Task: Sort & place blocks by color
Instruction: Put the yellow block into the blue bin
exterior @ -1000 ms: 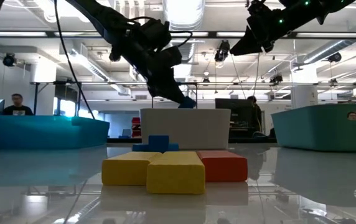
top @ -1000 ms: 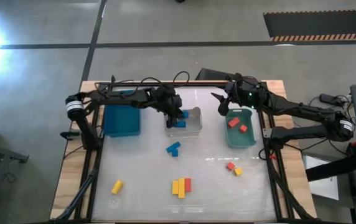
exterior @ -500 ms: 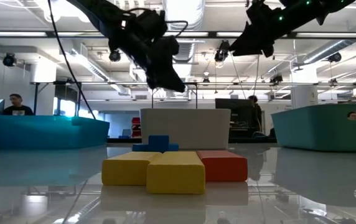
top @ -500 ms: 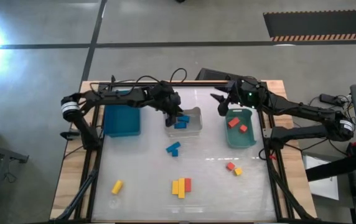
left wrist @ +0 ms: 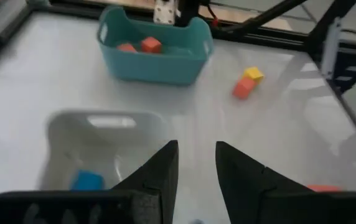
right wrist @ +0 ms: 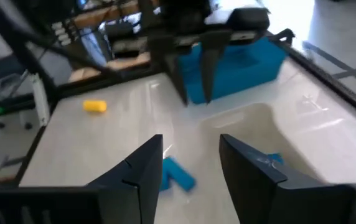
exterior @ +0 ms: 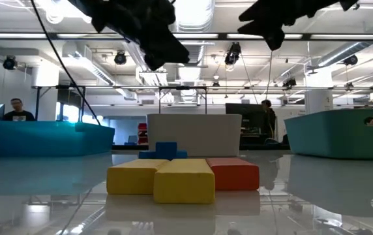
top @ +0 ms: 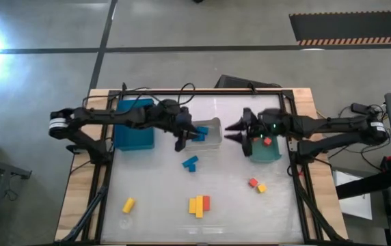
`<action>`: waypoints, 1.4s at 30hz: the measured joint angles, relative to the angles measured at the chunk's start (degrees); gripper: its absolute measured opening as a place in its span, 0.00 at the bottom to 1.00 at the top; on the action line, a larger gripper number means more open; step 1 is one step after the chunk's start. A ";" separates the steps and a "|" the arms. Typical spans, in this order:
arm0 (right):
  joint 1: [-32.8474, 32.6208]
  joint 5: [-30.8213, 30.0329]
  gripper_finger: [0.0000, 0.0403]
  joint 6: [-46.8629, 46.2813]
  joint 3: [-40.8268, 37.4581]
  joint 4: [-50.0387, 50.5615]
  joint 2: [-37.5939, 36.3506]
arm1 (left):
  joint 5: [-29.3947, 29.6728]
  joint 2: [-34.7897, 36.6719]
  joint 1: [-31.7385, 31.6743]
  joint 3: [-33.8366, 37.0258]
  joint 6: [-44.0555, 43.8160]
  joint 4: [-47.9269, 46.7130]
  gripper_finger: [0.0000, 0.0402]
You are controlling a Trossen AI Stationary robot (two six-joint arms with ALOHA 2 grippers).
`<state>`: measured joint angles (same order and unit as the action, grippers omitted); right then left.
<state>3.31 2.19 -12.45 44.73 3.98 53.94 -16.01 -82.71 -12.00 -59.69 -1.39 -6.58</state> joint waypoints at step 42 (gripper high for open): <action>-16.48 -21.81 0.18 -7.31 5.31 1.64 27.25 | 12.96 8.86 12.73 18.26 -12.85 4.81 0.22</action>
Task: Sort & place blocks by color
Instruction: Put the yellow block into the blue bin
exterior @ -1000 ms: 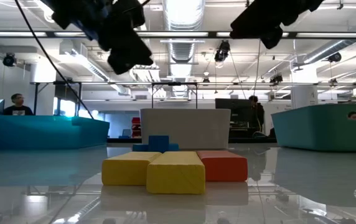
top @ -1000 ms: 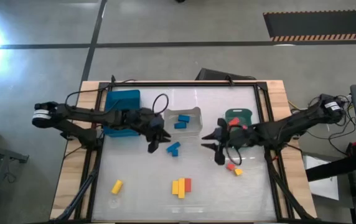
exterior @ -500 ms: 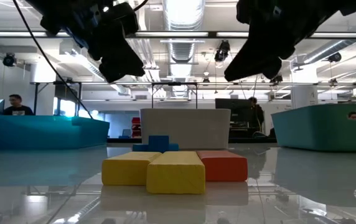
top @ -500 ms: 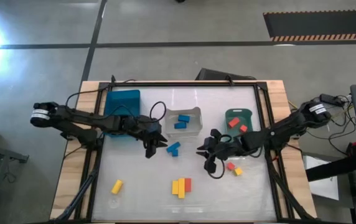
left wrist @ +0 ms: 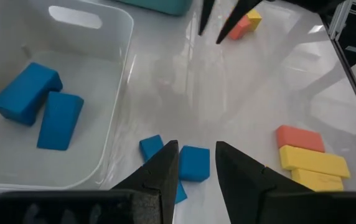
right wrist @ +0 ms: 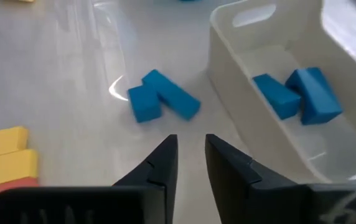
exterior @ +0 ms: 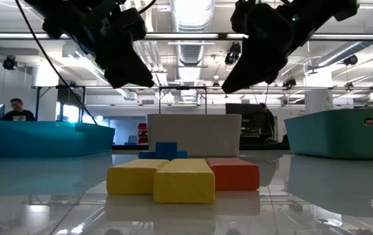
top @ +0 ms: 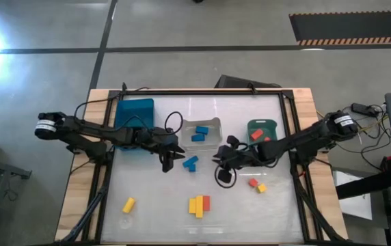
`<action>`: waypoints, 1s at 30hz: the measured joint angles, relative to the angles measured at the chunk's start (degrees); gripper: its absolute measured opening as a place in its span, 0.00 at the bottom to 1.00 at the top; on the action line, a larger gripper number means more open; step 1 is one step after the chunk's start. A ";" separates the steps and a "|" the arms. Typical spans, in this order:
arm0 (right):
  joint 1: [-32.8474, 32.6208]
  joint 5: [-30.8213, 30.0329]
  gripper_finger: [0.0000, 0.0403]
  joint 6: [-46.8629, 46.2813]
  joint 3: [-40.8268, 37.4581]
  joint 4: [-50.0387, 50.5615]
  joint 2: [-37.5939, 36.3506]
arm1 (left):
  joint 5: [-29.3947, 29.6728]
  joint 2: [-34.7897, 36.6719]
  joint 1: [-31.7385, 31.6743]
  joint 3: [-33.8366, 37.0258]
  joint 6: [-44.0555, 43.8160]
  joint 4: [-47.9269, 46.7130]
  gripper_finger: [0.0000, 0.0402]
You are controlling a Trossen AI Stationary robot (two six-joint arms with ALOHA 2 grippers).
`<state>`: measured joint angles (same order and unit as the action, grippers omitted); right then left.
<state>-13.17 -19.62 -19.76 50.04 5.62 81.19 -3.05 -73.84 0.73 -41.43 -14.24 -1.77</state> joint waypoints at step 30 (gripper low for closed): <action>0.31 2.45 0.38 10.57 1.96 -9.77 0.00 | 0.37 -0.15 0.02 0.37 -1.95 0.36 0.22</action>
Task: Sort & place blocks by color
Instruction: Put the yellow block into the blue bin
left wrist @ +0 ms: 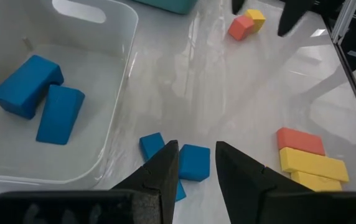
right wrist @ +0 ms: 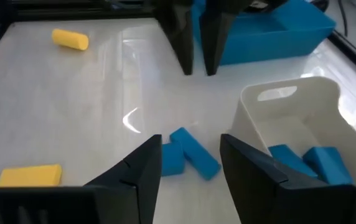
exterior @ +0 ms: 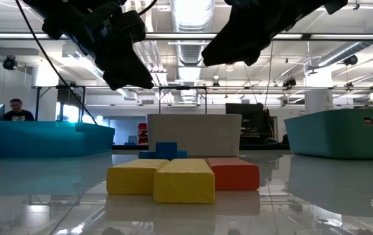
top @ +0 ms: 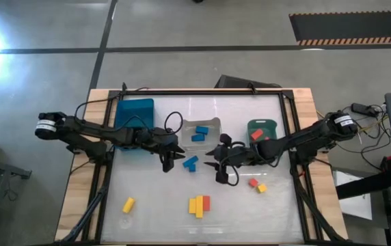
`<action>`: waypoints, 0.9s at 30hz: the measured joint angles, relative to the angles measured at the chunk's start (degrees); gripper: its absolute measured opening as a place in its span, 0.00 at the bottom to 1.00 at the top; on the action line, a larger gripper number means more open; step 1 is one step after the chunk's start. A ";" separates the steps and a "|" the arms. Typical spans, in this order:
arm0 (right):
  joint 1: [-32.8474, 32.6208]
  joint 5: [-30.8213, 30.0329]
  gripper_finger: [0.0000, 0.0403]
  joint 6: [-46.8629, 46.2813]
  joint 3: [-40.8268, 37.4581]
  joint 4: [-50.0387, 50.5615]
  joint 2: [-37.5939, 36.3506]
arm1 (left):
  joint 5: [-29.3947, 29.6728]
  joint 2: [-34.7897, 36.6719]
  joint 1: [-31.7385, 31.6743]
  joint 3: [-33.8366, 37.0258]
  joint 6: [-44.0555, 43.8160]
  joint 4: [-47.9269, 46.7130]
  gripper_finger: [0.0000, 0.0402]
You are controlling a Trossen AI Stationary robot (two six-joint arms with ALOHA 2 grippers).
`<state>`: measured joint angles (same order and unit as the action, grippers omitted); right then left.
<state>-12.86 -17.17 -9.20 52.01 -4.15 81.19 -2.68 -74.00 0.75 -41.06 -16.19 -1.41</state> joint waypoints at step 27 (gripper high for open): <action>-15.19 0.12 0.21 -0.21 7.49 1.33 4.11 | 0.02 -0.02 5.70 0.17 -4.68 12.22 0.22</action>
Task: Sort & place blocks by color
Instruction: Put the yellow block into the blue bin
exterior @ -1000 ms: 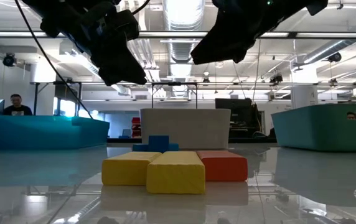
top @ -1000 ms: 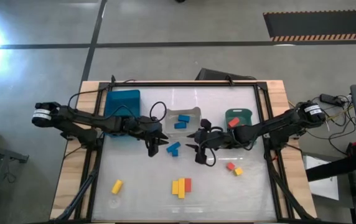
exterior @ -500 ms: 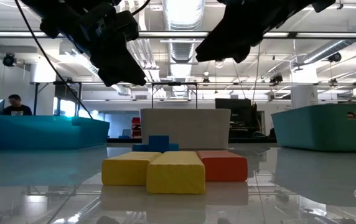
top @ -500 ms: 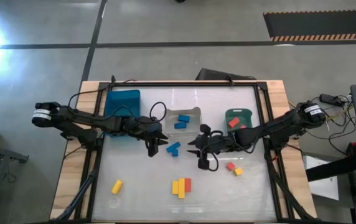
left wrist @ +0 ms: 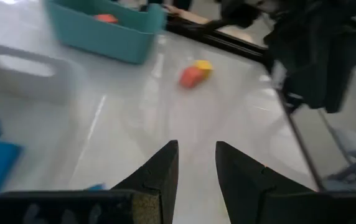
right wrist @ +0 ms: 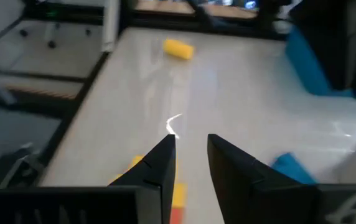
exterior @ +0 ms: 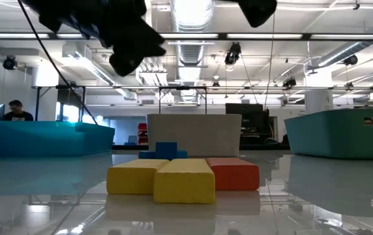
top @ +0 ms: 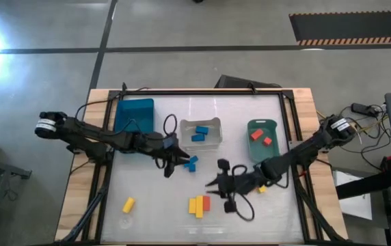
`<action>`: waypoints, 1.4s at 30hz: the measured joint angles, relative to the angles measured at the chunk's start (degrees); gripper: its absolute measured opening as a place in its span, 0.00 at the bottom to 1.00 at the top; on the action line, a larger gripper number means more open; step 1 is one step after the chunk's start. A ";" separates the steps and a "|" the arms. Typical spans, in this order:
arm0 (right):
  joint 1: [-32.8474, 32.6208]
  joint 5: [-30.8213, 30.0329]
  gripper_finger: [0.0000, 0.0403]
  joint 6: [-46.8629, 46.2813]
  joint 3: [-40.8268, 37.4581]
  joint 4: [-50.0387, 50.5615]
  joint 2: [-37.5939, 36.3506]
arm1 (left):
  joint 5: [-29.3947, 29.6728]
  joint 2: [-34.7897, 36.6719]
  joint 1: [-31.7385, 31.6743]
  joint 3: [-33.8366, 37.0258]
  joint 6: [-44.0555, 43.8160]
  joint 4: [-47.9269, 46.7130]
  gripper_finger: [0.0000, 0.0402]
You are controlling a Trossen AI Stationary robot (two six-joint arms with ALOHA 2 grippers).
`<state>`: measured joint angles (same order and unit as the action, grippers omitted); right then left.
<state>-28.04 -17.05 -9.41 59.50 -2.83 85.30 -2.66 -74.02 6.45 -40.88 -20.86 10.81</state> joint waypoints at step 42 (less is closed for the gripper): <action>-6.52 -1.05 0.09 -0.96 6.45 22.17 5.90 | 13.61 -31.91 21.73 -17.45 -11.64 -6.08 0.22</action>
<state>-34.57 -18.10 -10.37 65.94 19.35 91.20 10.95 -105.93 28.18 -58.34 -32.50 4.73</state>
